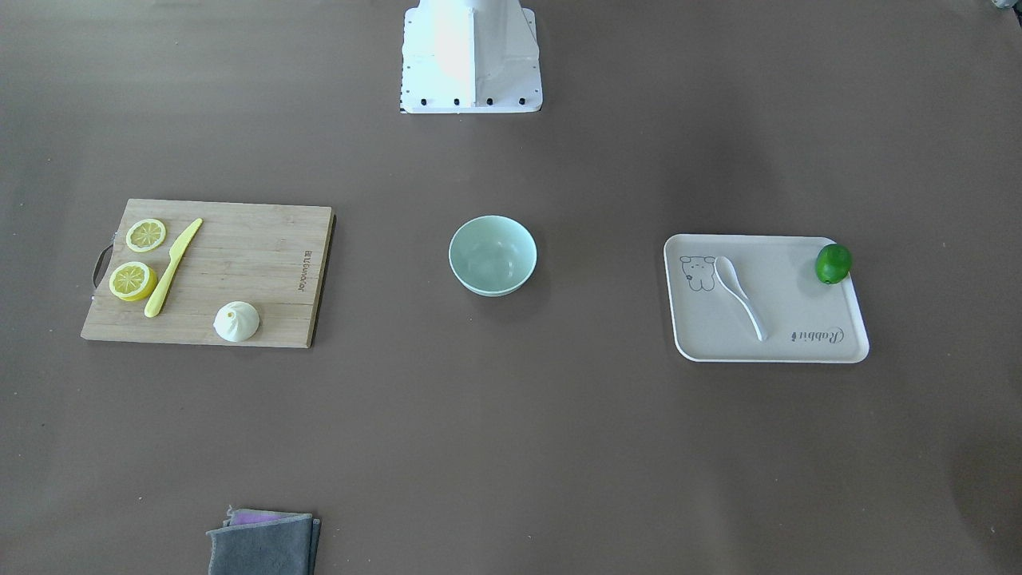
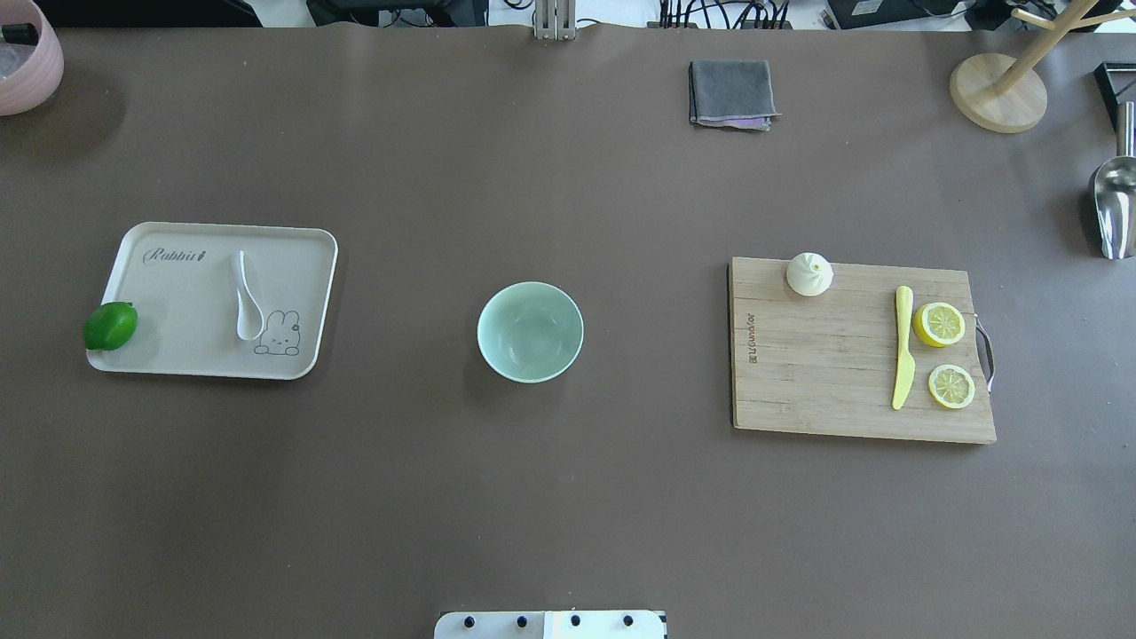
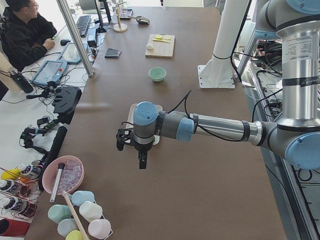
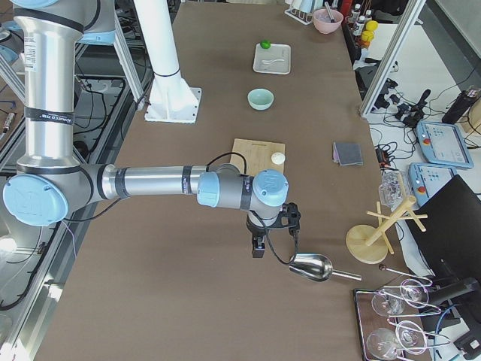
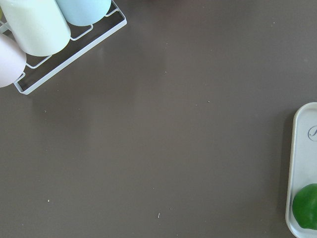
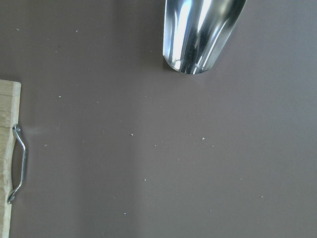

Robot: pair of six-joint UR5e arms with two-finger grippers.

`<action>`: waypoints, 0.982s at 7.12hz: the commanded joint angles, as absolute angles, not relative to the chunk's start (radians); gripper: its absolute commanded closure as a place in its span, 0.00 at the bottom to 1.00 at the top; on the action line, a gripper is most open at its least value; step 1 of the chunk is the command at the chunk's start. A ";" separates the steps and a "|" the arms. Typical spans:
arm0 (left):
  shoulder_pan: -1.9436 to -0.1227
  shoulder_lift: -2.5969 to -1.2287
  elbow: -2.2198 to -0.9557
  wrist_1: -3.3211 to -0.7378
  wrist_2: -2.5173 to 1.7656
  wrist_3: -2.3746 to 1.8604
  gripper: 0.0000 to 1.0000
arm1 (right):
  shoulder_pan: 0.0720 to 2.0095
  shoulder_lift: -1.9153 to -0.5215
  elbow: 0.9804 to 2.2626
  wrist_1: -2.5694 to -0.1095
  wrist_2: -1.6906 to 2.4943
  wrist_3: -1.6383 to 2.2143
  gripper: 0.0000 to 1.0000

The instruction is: Put spoon and bun in bowl

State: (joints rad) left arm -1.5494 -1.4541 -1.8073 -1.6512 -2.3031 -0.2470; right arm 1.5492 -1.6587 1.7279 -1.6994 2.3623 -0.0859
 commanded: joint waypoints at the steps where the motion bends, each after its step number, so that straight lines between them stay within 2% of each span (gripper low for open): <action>1: -1.549 -1.459 -1.806 -1.652 -2.306 -0.247 0.02 | 1.551 -1.661 1.729 -1.700 2.361 -0.086 0.00; 7: -1.549 -1.460 -1.799 -1.652 -2.306 -0.247 0.02 | 1.551 -1.663 1.729 -1.700 2.361 -0.086 0.00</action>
